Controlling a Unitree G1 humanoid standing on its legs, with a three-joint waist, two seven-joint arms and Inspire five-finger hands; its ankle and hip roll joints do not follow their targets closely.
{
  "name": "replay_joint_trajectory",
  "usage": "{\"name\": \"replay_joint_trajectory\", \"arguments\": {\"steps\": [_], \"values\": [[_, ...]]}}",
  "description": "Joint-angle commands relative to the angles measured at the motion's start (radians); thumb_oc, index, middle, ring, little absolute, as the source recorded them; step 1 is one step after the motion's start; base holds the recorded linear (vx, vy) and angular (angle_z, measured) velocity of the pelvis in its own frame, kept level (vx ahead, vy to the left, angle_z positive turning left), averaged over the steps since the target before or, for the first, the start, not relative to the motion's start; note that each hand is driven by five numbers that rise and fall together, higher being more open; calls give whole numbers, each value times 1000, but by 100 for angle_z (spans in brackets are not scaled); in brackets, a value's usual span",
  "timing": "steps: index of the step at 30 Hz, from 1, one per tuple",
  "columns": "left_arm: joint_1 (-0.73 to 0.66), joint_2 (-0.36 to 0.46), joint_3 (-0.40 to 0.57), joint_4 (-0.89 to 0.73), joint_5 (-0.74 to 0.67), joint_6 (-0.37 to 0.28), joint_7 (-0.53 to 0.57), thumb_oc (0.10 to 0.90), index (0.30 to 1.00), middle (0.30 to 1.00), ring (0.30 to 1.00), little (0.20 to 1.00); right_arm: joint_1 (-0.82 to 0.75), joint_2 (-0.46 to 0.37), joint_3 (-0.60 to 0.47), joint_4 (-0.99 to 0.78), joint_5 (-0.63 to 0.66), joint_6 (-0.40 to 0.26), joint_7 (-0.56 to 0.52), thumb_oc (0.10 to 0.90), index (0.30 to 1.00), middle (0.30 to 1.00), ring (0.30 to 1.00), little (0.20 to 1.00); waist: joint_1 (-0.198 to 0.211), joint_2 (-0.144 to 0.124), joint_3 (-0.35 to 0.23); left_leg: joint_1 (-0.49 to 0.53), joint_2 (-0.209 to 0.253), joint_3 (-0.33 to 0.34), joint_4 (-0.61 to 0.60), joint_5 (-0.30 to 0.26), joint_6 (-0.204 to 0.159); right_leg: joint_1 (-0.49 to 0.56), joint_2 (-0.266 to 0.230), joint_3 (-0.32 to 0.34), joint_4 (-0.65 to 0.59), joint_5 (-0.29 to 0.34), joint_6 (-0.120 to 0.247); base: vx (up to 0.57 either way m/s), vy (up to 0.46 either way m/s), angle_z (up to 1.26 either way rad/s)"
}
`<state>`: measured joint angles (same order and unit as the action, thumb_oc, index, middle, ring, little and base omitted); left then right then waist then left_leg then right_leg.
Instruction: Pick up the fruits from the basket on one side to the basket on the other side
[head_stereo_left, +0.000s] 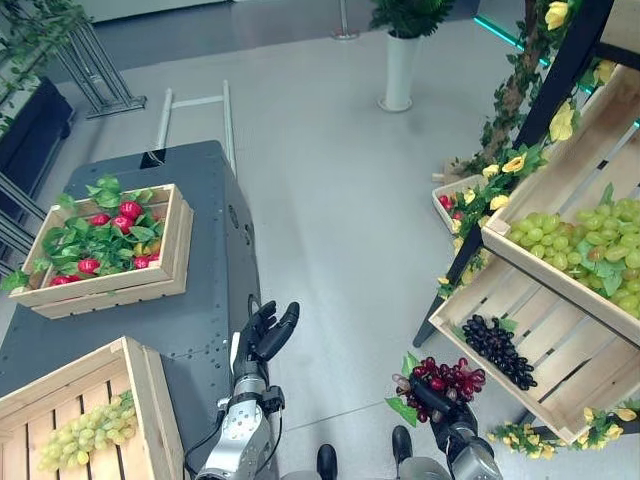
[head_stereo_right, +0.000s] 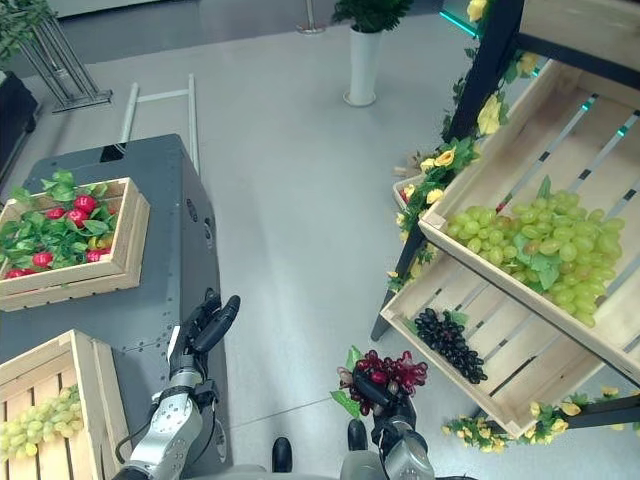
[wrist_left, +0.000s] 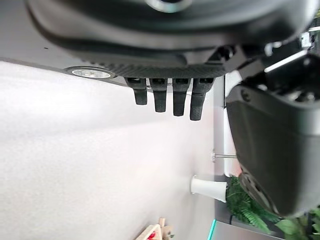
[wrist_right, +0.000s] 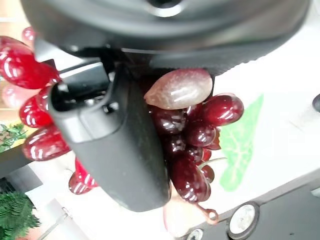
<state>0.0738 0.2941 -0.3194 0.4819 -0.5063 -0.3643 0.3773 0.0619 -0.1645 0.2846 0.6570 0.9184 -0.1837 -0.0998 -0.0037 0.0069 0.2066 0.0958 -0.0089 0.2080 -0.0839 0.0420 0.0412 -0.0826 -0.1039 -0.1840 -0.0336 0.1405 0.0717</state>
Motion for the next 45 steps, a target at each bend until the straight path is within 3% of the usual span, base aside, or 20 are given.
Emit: {"name": "replay_joint_trajectory", "arguments": {"steps": [1, 5, 10, 15, 25, 32, 36, 39, 45], "values": [[-120, 27, 29, -66, 6, -138, 36, 800, 900, 900, 900, 900, -164, -13, -28, -133, 25, -141, 23, 400, 300, 300, 300, 300, 17, 14, 80, -131, 20, 35, 289, -208, -11, 21, -64, -83, 176, -183, 26, -267, -112, -84], [-195, 16, 24, -44, -32, -143, 71, 800, 900, 900, 900, 900, -254, -26, -24, -124, 34, -186, -20, 400, 300, 300, 300, 300, 12, 12, 151, -277, 61, 43, 508, -275, -21, -110, -87, -76, 368, -254, -3, -158, -76, -25], [-224, -8, 0, -36, -27, -181, 101, 800, 900, 900, 900, 900, -294, -43, -48, -174, 42, -245, -25, 400, 300, 300, 300, 300, -8, 9, 202, -367, 78, 29, 609, -301, -22, -198, -87, -53, 464, -285, -29, -57, -52, -17], [-246, -20, -14, -50, -19, -182, 123, 800, 900, 900, 900, 900, -372, -85, -101, -289, -31, -324, -55, 400, 300, 300, 300, 300, -21, 12, 256, -461, 85, 30, 707, -327, -11, -304, -101, -50, 590, -319, -48, -29, -37, -10], [-270, 3, -35, -70, -4, -161, 118, 800, 900, 900, 900, 900, -552, -209, -229, -283, 7, -341, -89, 400, 300, 300, 300, 300, -9, 27, 299, -538, 100, 13, 817, -357, -8, -356, -109, -60, 683, -351, -70, 27, -38, -6], [-257, 38, -58, -76, -18, -150, 78, 800, 900, 900, 900, 900, -675, -345, -314, -175, 69, -323, -110, 400, 300, 300, 300, 300, 18, 47, 313, -571, 102, -11, 873, -331, -14, -358, -112, -80, 711, -361, -85, 58, -52, 6], [-259, 61, -83, -93, -35, -142, 64, 800, 900, 900, 900, 900, -791, -443, -318, -33, 101, -248, -114, 400, 300, 300, 300, 300, 38, 58, 313, -601, 98, -28, 904, -324, -13, -377, -115, -89, 736, -366, -91, 27, -43, 6], [-262, 78, -105, -105, -49, -147, 59, 800, 900, 900, 900, 900, -906, -537, -269, 129, 108, -149, -123, 400, 300, 300, 300, 300, 58, 66, 313, -621, 94, -41, 916, -307, -16, -387, -112, -96, 742, -367, -99, 19, -31, 5], [-286, 120, -147, -136, -14, -165, 82, 800, 900, 900, 900, 900, -1043, -641, -204, 404, 99, 39, -50, 400, 300, 300, 300, 300, 88, 77, 313, -659, 87, -55, 929, -292, -9, -417, -118, -110, 763, -367, -105, 2, -29, 7]]}}
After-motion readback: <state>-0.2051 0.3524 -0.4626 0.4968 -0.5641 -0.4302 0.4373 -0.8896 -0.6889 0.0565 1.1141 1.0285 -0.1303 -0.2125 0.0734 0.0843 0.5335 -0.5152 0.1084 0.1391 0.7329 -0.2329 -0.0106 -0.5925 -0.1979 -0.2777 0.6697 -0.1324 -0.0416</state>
